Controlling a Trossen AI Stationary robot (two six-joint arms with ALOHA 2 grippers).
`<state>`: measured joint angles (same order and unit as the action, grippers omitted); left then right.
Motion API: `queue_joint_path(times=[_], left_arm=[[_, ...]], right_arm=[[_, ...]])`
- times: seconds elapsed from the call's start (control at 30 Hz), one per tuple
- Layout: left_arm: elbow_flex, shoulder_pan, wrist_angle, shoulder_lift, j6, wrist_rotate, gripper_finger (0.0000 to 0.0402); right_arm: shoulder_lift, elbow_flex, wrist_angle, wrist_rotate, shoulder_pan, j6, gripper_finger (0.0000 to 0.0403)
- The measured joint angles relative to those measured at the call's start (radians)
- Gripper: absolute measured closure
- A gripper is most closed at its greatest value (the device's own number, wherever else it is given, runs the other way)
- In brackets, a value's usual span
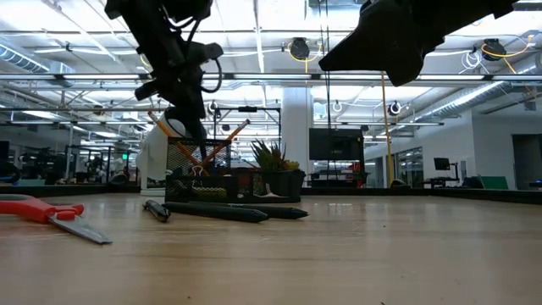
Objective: Pick and place office supplies into organizer
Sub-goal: Put the black pen into the black desk organizer
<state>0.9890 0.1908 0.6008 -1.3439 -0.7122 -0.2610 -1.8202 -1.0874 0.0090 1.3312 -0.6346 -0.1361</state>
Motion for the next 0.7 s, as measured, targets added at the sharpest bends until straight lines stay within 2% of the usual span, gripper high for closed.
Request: queue_joint_path(times=[0.2, 0.37, 0.5, 0.7], left_arm=[[0.0, -0.01, -0.012, -0.012, 0.029, -0.006, 0.0345], [0.0, -0.011, -0.012, -0.012, 0.047, -0.02, 0.0279], [0.0, -0.011, -0.017, -0.012, 0.057, 0.022, 0.0226], [-0.001, -0.035, -0.086, 0.037, 0.076, -0.005, 0.0188]], right_arm=[[0.0, 0.0, -0.001, 0.0, 0.0, -0.009, 0.0287], [0.0, 0.0, -0.001, 0.0, 0.001, -0.009, 0.0287], [0.0, 0.0, -0.001, -0.001, 0.001, -0.009, 0.0287], [0.001, 0.023, 0.016, -0.035, 0.004, -0.096, 0.0287]])
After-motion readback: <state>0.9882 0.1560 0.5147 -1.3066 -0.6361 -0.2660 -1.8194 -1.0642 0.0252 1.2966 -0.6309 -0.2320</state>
